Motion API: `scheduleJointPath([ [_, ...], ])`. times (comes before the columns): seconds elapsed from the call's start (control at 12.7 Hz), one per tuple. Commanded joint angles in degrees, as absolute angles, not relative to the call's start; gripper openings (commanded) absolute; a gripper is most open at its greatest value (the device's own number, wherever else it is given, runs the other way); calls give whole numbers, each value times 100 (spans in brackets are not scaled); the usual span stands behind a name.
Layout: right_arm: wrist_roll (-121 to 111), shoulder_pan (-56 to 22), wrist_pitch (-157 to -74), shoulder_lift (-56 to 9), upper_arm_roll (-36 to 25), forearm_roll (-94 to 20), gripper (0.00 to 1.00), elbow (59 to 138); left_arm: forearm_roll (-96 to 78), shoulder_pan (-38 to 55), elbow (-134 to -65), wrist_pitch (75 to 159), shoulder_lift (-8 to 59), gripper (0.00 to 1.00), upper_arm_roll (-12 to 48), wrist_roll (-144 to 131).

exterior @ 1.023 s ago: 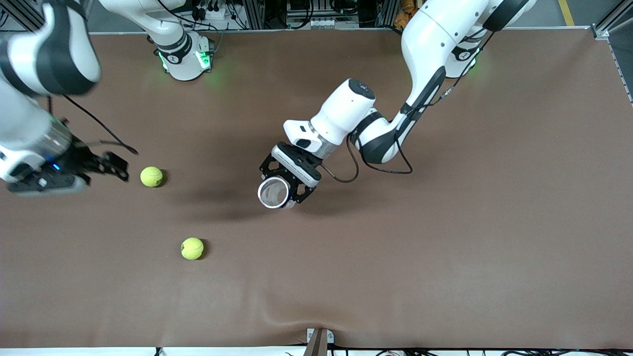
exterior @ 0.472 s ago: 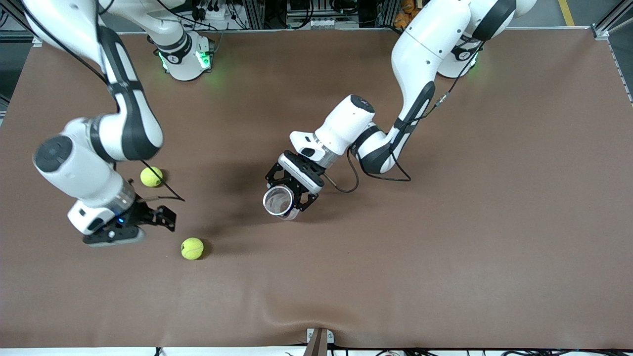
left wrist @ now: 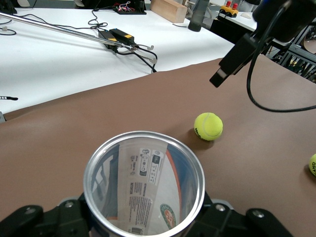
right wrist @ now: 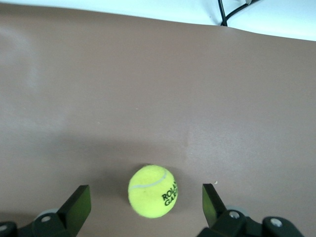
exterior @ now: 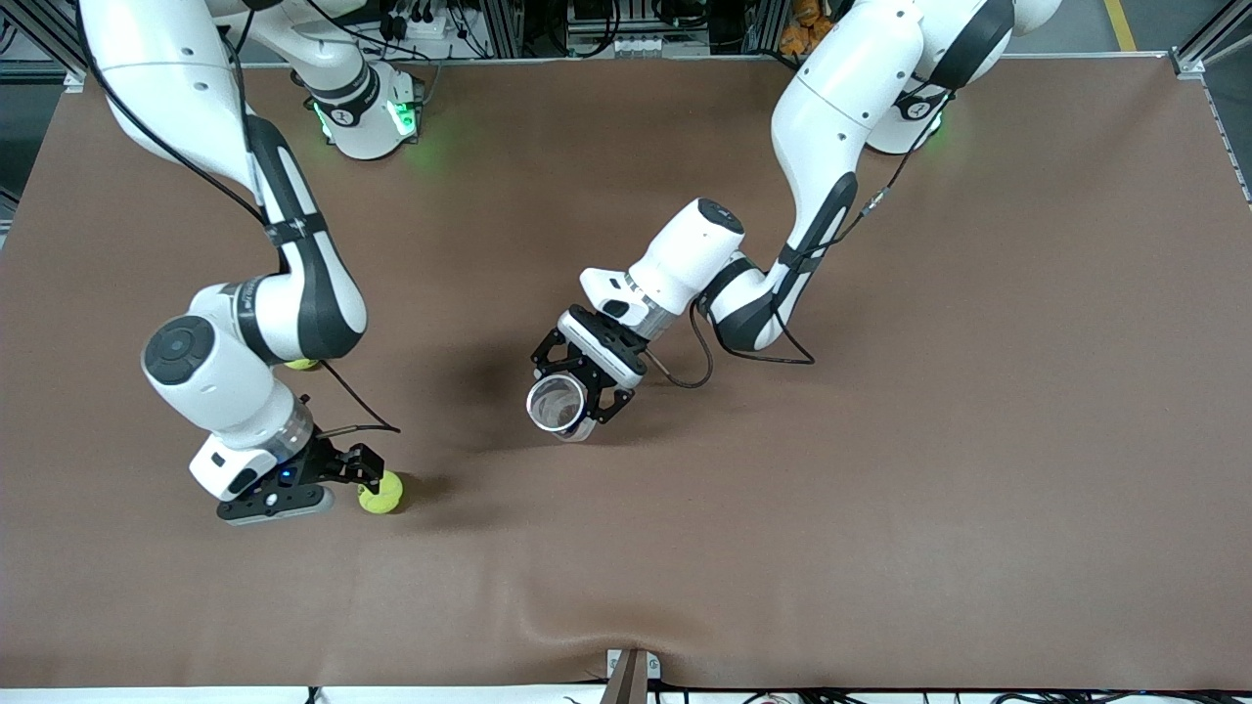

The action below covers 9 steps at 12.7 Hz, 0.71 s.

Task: Insert tennis ball vertically with right arm
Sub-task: 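Reach the right gripper down to the nearer tennis ball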

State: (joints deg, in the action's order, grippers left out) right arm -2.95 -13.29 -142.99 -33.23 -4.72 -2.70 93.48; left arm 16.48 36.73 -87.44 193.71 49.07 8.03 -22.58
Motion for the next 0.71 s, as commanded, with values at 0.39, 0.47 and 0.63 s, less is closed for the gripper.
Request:
scheduleJointPath([
  [0.39,-97,-1353,-15029,-4043,-527,-280,100,9387,1635,3744,-8604,19547,5036,75,729,-2224],
  [0.47,-97,-1354,-15029,-4095,-527,-333,100,9387,1626,3744,-8596,19556,5036,75,729,-2224],
  [0.63,-36,-1362,-15029,-4183,-527,-421,100,9387,1626,3744,-8596,19564,5071,76,729,-2224],
])
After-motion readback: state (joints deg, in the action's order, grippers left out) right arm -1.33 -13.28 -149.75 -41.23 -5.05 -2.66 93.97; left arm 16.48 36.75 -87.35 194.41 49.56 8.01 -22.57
